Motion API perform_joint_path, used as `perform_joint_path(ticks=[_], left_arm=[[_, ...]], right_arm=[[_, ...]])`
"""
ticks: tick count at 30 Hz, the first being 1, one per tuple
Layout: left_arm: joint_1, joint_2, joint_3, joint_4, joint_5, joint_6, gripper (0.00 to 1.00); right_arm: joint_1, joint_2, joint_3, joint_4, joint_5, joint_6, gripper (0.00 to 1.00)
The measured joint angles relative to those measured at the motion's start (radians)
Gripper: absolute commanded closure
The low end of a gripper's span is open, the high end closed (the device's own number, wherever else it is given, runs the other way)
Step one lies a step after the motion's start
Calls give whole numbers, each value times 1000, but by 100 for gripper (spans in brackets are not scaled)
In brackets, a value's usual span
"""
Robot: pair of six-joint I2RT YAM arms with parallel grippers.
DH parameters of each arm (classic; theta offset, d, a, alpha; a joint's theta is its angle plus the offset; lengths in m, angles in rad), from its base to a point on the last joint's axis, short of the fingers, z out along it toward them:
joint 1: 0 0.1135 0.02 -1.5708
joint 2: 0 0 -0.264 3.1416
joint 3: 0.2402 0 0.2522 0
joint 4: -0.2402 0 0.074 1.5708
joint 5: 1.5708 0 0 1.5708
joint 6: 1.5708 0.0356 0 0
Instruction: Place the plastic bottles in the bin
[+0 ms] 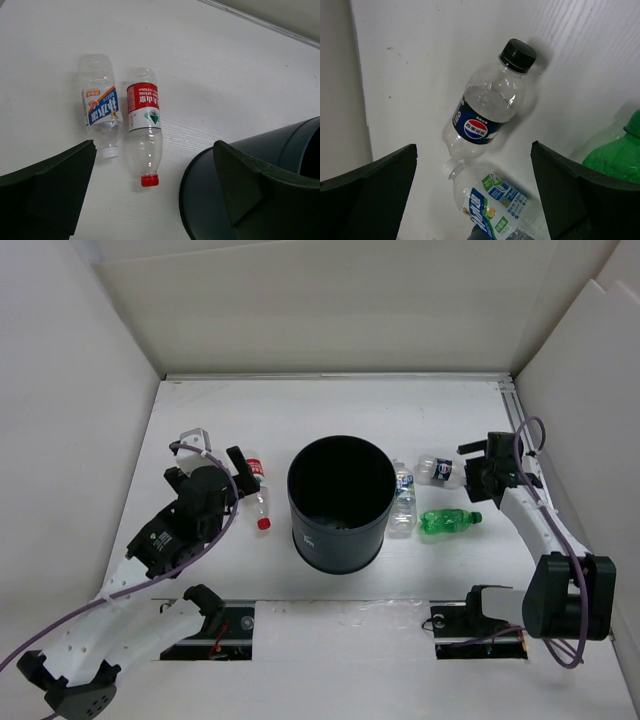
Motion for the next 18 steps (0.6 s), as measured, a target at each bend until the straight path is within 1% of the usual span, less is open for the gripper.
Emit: perform_joint_path(ticks=[6, 11, 17, 18], left_arm=[[0, 14, 0, 14, 18, 8, 0], [0, 10, -1, 15, 27, 15, 0], [0, 10, -1, 15, 37, 20, 0], [0, 10, -1, 15, 38, 20, 0]], right_arm=[[-13, 17, -55, 79, -18, 93, 3], [-42, 129, -55, 130, -46, 120, 3], [-56, 261, -23, 136, -79, 135, 3], [-57, 277, -8, 136, -81, 135, 4]])
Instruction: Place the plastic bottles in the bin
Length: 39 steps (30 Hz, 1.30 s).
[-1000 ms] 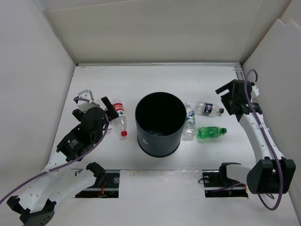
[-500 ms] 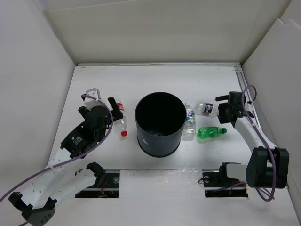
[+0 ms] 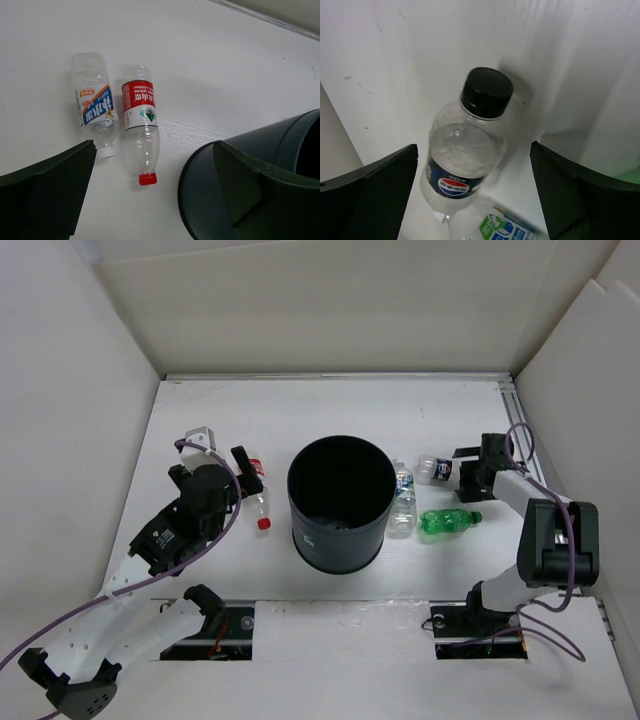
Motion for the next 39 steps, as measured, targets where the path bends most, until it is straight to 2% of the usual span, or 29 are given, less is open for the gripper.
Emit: perform_joint_path(ticks=[7, 9, 12, 15, 17, 19, 20, 23, 32, 39], left_arm=[[0, 0, 0, 0, 3, 0, 0], [0, 0, 0, 0, 3, 0, 0], [0, 0, 0, 0, 3, 0, 0], [0, 0, 0, 1, 3, 0, 0], [0, -3, 0, 1, 3, 0, 0], [0, -7, 0, 1, 3, 0, 0], [0, -9, 0, 1, 3, 0, 0], [0, -11, 0, 3, 3, 0, 0], [0, -20, 0, 2, -10, -1, 0], [0, 17, 80, -37, -40, -25, 0]], right_arm=[[-11, 129, 130, 6, -9, -20, 5], [-14, 174, 166, -10, -19, -41, 11], [-23, 277, 269, -16, -49, -74, 28], [-26, 312, 295, -2, -93, -101, 32], [-27, 314, 295, -3, -105, -129, 59], [-31, 319, 307, -8, -124, -151, 79], [-31, 328, 320, -18, -128, -162, 80], [-36, 361, 378, -52, -142, -212, 100], [-53, 336, 404, -153, -154, -343, 100], [-71, 167, 406, -172, -170, -431, 100]])
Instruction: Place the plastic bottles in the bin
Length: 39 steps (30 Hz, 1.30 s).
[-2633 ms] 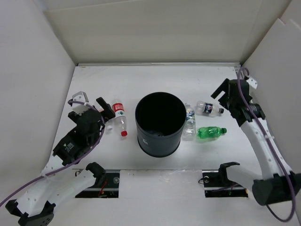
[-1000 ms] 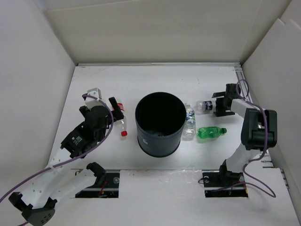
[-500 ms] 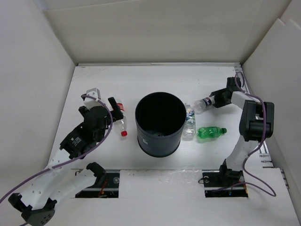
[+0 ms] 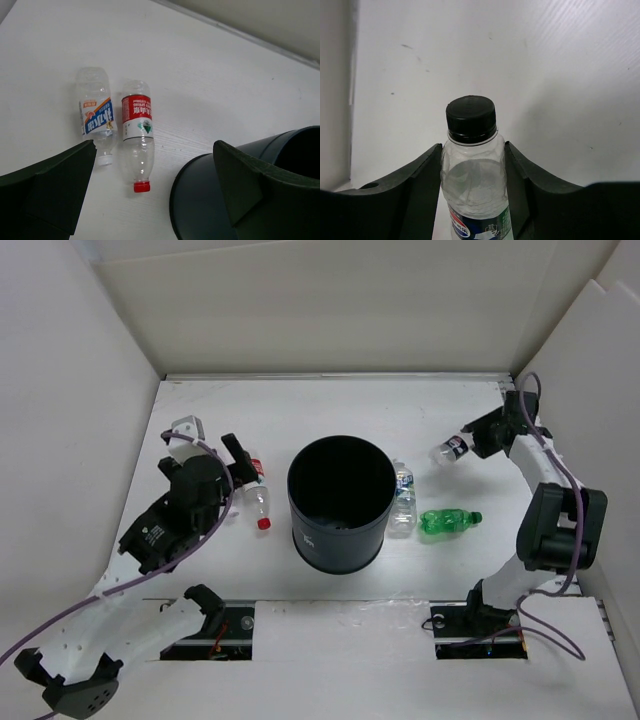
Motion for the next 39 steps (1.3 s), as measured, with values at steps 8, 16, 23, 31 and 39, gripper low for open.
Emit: perform_joint_path(ticks=[8, 16, 23, 31, 39], left_arm=[[0, 63, 283, -6, 21, 26, 0], [0, 256, 665, 14, 282, 172, 0], [-1, 551, 927, 18, 650, 261, 0], [-20, 709, 943, 24, 955, 283, 0], [-20, 710, 928, 104, 1107, 276, 0]], right_arm=[[-6, -139, 47, 15, -32, -77, 100], [14, -210, 149, -10, -51, -147, 100], [151, -301, 348, -10, -86, -224, 100], [318, -385, 443, 139, -296, -270, 100], [553, -370, 463, 245, -442, -288, 100]])
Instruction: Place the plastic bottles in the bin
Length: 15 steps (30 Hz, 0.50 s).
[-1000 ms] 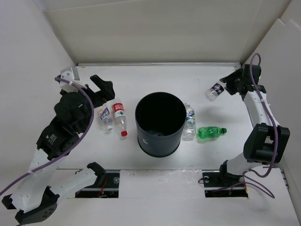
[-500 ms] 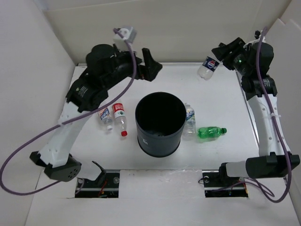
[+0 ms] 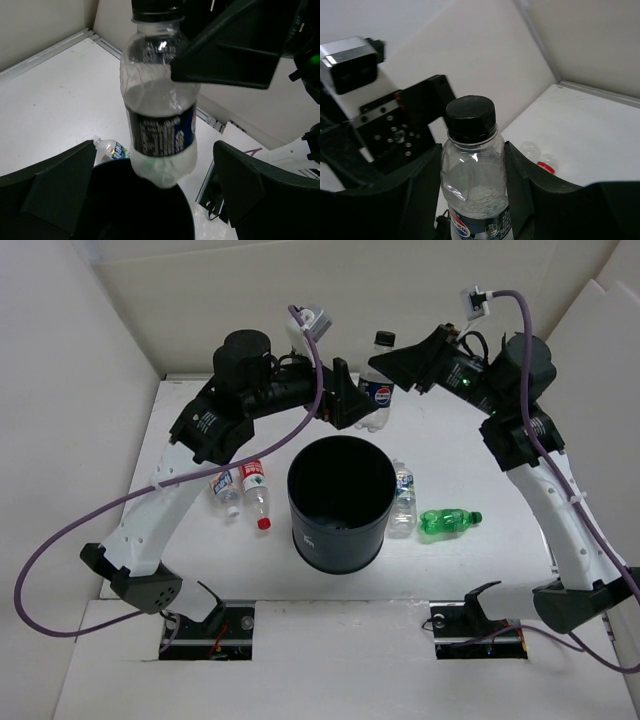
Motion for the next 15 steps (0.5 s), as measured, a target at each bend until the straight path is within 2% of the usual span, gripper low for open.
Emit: perform_joint_path(ticks=[8, 9, 11, 12, 13, 14, 15], left_arm=[[0, -4, -98, 67, 84, -22, 0], [0, -9, -119, 87, 99, -26, 4], [0, -21, -166, 122, 132, -43, 24], [0, -26, -186, 136, 146, -52, 42], [0, -31, -200, 143, 162, -62, 75], [0, -38, -207, 150, 162, -71, 83], [0, -42, -210, 148, 158, -75, 86]], right_arm=[[119, 19, 5, 95, -31, 19, 100], [128, 25, 5, 110, -32, 26, 100], [146, 37, 5, 134, -35, 41, 97], [153, 43, 5, 145, -36, 45, 92], [157, 49, 5, 150, -39, 42, 84], [158, 55, 5, 151, -39, 43, 71], [158, 60, 5, 160, -42, 44, 66]])
